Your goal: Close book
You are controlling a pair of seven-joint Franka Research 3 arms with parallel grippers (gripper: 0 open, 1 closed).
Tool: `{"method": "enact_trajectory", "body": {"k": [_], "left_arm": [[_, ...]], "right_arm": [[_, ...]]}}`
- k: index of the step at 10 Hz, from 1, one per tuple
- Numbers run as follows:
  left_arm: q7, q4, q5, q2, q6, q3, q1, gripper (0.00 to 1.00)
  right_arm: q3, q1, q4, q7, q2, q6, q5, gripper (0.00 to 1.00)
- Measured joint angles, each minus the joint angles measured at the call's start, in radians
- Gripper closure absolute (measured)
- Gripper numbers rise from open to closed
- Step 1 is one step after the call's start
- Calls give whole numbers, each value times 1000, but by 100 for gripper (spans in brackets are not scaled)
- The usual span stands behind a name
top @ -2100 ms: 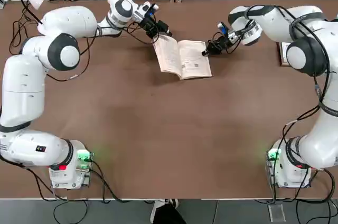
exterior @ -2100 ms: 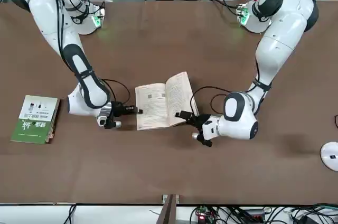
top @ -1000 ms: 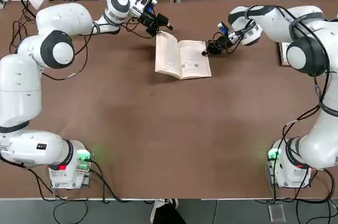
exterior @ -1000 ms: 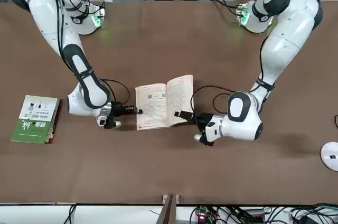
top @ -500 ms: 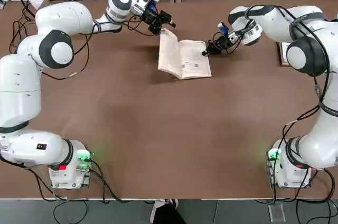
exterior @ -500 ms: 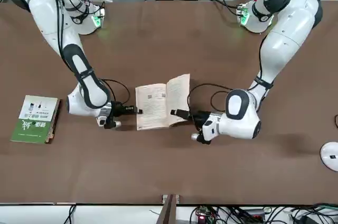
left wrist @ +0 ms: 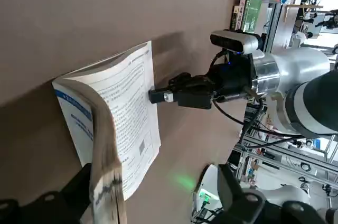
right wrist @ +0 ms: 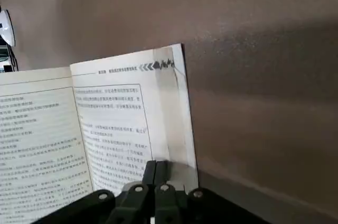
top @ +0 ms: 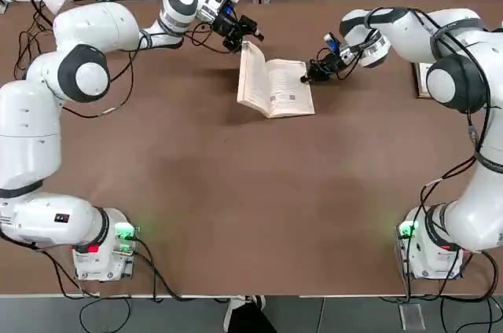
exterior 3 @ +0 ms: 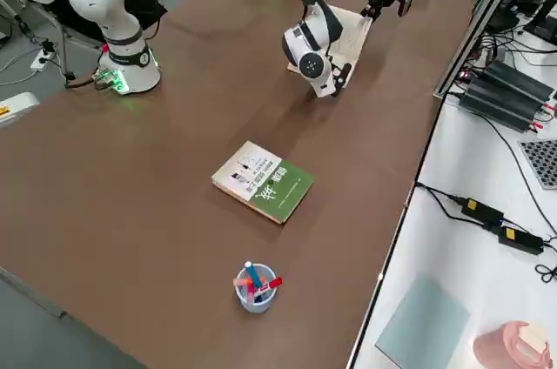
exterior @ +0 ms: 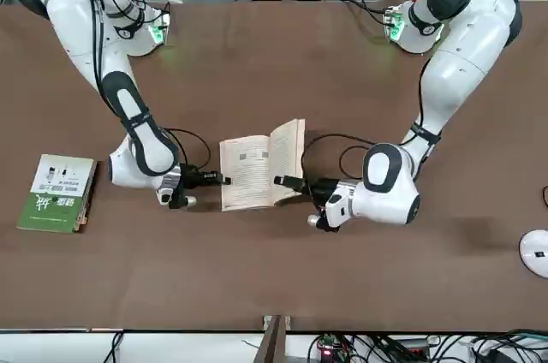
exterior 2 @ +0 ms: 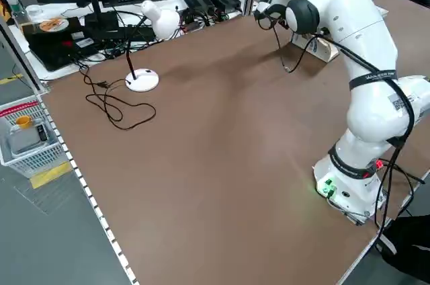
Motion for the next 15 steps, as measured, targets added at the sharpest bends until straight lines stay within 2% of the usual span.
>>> {"method": "enact_trajectory", "body": {"k": [15], "left_arm": [[-67,0,0,0,74,-9,-64,1]], "right_arm": [[-4,-2,0,0,0,0,0,98]]}}
